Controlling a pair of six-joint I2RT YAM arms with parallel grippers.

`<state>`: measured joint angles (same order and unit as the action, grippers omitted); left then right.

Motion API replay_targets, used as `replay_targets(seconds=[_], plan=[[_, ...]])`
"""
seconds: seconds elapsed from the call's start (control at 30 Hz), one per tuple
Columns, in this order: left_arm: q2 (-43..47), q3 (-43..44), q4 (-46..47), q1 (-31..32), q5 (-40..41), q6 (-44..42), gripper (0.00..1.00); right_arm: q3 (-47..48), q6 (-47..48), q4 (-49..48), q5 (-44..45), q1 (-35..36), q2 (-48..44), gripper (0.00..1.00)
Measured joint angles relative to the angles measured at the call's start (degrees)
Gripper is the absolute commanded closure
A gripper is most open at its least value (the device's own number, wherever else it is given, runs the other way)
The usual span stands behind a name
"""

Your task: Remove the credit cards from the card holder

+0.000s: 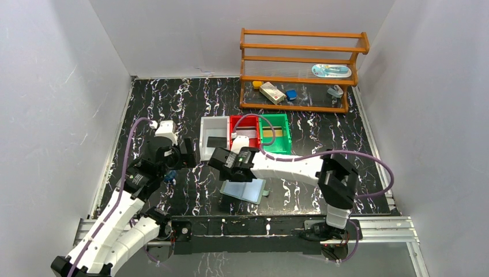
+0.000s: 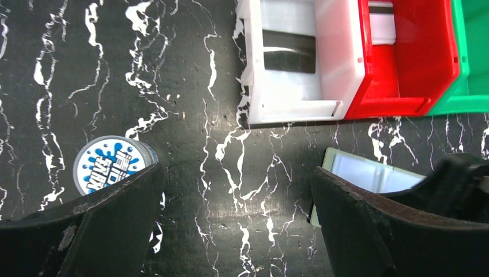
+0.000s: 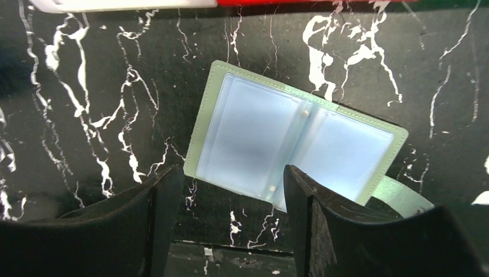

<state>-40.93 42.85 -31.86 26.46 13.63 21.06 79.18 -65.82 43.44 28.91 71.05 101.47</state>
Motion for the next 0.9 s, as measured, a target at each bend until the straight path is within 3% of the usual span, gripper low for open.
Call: replay_targets(seconds=[0.57,0.9], plan=[[4.3,0.0,-1.7,0.0,7.0,2.1,0.02,4.8,-10.6,3.9,-3.7,0.0,9.4,0.25],[4.3,0.0,-2.1,0.0,7.6,2.1,0.02,6.4,-11.6,6.4,-3.2,-0.3,13.7,0.25]])
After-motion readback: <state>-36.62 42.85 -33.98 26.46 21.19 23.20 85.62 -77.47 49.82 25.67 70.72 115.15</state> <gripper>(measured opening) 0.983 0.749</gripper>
